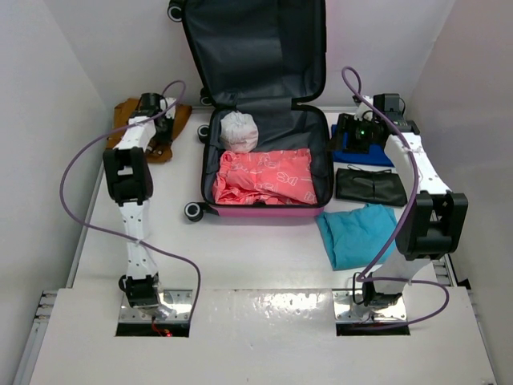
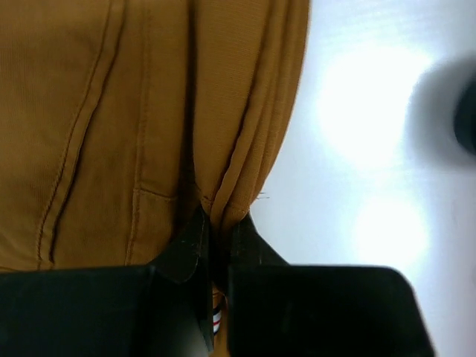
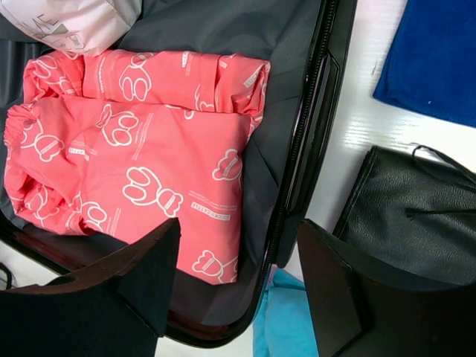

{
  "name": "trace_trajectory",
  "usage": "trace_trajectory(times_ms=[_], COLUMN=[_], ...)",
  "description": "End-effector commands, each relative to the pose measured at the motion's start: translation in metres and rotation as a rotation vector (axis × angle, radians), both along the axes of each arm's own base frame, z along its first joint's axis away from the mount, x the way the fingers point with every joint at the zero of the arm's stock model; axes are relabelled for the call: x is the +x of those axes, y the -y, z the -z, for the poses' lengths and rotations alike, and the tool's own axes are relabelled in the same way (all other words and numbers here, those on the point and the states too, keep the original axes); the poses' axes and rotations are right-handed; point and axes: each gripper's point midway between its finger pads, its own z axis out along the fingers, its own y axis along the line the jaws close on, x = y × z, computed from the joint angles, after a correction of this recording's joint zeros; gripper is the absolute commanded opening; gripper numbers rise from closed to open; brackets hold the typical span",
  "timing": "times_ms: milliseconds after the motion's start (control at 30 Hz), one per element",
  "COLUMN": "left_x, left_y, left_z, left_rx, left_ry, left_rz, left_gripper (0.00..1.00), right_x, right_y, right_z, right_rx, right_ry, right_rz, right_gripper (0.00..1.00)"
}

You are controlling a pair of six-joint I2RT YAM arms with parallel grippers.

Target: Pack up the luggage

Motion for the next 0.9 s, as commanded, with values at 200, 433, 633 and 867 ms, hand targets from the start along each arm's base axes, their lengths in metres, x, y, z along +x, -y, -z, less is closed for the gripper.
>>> trace_trajectory(times_ms=[200, 433, 633, 867], left_x=[-0.069, -0.100, -0.080, -0.046], left_y=[0.027, 0.031, 0.026, 0.014], left_z=[-0.042, -0.046, -0.076, -0.065], left_rx=[-0.154, 0.063, 0.179, 0.256], left_ry=[-0.083, -0.097, 0.010, 0.019], left_rz=[0.059, 0.116, 0.122, 0.120], left_gripper=[0.12, 0.46, 0.81, 0.94], right_x=[-0.006, -0.009, -0.009, -0.010], right_y=[-0.009, -0.011, -0.012, -0.011], right_z=[-0.022, -0.022, -0.023, -0.022], right_rx=[0.011, 0.016, 0.022, 0.015], right_ry=[0.065, 0.064, 0.062, 0.056], right_rz=[-0.053, -0.063, -0.066, -0.062], right_gripper=[0.63, 0.64, 0.67, 0.70])
